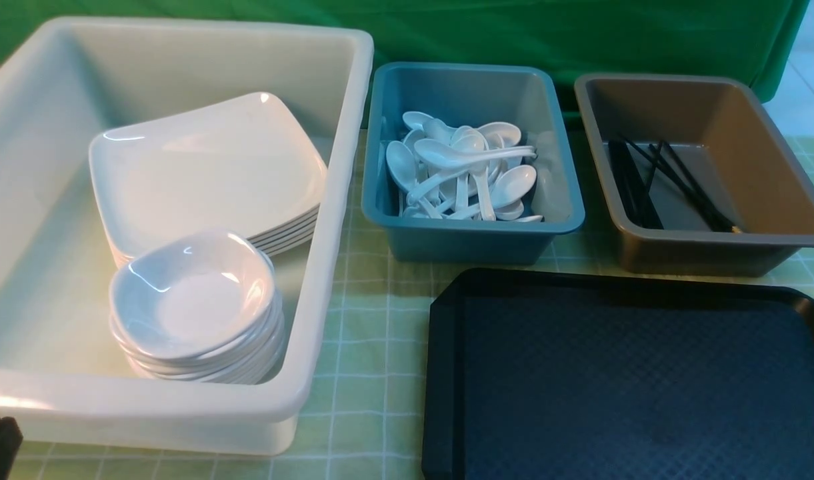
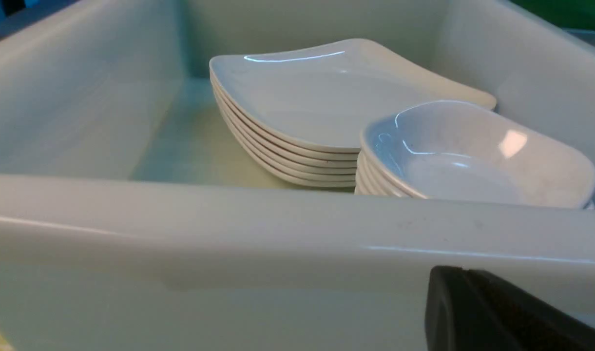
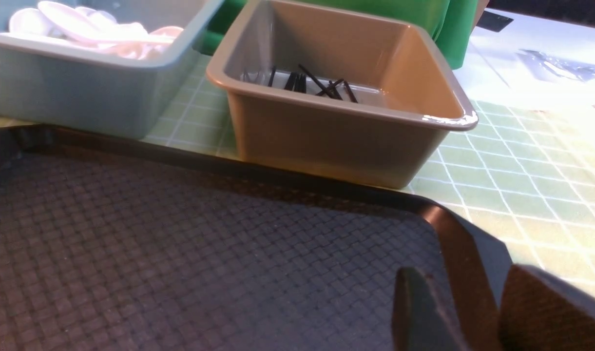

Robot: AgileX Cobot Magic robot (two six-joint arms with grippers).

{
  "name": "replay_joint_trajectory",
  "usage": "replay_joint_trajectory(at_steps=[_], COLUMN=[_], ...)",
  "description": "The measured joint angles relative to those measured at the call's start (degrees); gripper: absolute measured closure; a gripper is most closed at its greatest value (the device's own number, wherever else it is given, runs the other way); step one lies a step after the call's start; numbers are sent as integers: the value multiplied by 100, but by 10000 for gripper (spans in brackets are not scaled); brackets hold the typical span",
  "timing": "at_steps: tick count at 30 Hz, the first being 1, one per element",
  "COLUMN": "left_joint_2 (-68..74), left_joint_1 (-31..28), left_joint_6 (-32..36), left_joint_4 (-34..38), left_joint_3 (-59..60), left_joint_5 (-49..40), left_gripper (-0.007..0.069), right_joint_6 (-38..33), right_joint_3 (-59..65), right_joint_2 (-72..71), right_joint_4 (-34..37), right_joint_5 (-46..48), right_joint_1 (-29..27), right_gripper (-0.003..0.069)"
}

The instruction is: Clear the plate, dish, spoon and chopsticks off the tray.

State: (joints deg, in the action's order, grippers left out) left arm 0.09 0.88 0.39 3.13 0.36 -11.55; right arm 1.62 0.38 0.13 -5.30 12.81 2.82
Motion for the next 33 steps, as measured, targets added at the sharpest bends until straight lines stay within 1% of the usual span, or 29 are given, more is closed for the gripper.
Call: replay_joint_trajectory(at_steps=[5, 8, 33], left_joint_2=[0, 0, 0], left_joint_1=[-413, -481, -493], left_joint_6=[-39, -39, -39], left_joint_4=[0, 0, -72], left_joint_3=[0, 0, 0], left_joint_5=[-97, -105, -109], left_gripper=[634, 634, 626], right_joint_6=[5, 5, 12], right_joint_3=[0, 0, 0], right_joint_2=[0, 0, 0], right_joint_4=[0, 0, 0], right_joint_5=[0, 0, 0], right_joint_1=[0, 0, 0], right_gripper=[418, 418, 418])
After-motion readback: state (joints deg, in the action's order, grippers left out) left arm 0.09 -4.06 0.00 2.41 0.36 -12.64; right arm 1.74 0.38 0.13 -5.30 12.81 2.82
